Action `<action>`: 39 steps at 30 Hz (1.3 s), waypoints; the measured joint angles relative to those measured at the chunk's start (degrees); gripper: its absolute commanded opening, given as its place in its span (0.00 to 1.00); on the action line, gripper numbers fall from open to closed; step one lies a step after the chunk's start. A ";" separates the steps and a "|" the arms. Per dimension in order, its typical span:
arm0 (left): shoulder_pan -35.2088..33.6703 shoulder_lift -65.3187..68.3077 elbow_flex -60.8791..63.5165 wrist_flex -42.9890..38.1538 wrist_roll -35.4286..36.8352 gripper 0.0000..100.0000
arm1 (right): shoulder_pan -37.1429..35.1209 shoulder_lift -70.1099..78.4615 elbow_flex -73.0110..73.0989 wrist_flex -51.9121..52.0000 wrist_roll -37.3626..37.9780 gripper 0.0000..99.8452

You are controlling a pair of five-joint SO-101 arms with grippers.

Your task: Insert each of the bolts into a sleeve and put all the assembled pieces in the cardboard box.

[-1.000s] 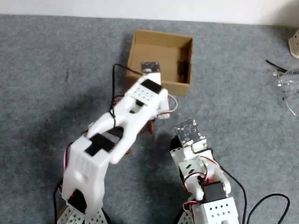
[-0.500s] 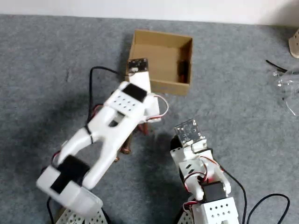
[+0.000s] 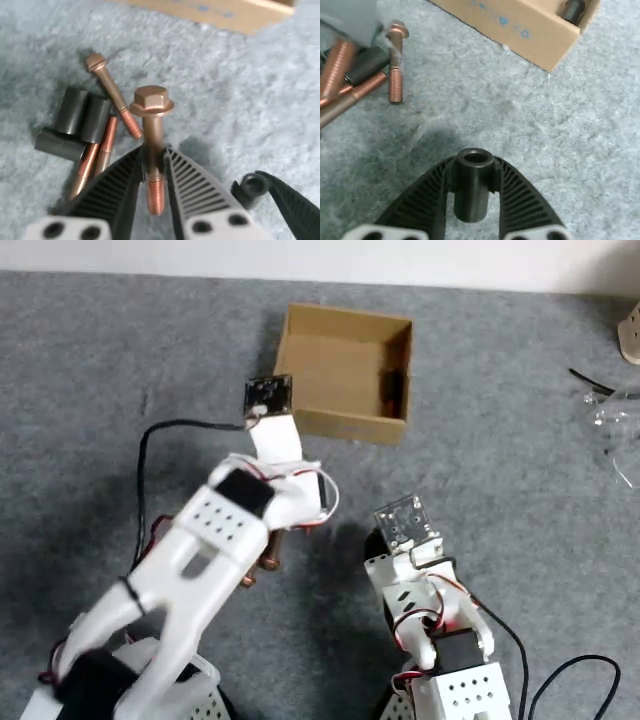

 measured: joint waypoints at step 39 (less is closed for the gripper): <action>-0.53 -67.69 60.57 -58.55 -30.42 0.01 | 0.00 0.00 0.00 -0.44 0.00 0.00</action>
